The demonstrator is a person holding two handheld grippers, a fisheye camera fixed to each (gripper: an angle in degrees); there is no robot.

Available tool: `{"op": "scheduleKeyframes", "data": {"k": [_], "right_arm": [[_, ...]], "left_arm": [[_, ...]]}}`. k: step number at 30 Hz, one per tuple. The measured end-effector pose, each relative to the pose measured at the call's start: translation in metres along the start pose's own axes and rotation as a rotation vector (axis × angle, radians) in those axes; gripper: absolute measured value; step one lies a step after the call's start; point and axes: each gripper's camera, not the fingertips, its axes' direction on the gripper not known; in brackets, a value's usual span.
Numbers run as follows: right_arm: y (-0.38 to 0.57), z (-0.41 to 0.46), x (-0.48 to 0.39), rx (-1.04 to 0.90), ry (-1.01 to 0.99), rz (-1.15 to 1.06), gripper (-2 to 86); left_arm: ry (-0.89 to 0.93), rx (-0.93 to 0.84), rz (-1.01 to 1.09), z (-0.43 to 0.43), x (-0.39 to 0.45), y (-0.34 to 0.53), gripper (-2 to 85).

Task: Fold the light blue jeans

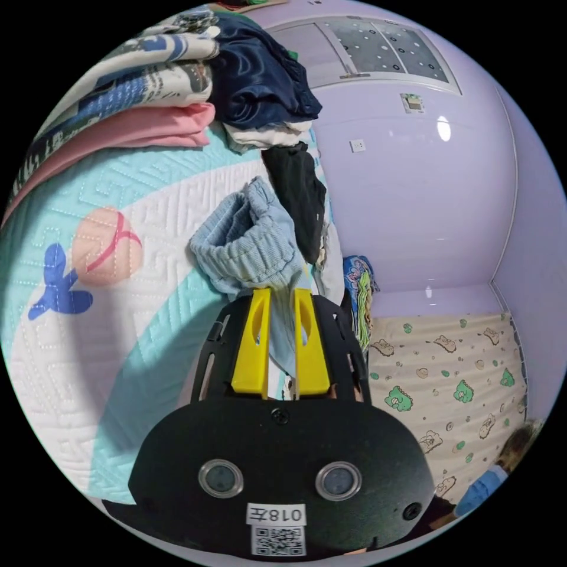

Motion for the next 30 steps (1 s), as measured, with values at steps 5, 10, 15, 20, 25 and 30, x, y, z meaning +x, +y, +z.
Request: {"op": "scheduleKeyframes", "data": {"k": [5,10,15,20,25,30], "right_arm": [[0.004,-0.047,0.012,-0.049,-0.222,-0.082,2.2],[0.030,-0.032,0.024,-0.236,-0.246,-0.118,2.6],[0.049,-0.021,0.052,-0.293,-0.355,-0.067,6.8],[0.072,-0.100,0.115,-0.139,-0.361,-0.016,9.7],[0.110,-0.219,0.266,0.216,-0.130,0.339,10.0],[0.115,-0.295,0.379,0.450,-0.001,0.511,10.1]], "left_arm": [[-0.003,-0.062,0.145,-0.024,0.012,0.008,3.5],[-0.038,-0.165,0.178,-0.033,-0.009,0.037,4.0],[0.055,-0.115,0.068,-0.043,-0.036,0.065,6.5],[0.005,-0.023,0.240,-0.073,0.010,0.118,9.6],[0.023,-0.229,0.611,0.016,0.123,0.167,9.7],[0.048,-0.516,0.903,0.178,0.220,0.231,9.8]]}}
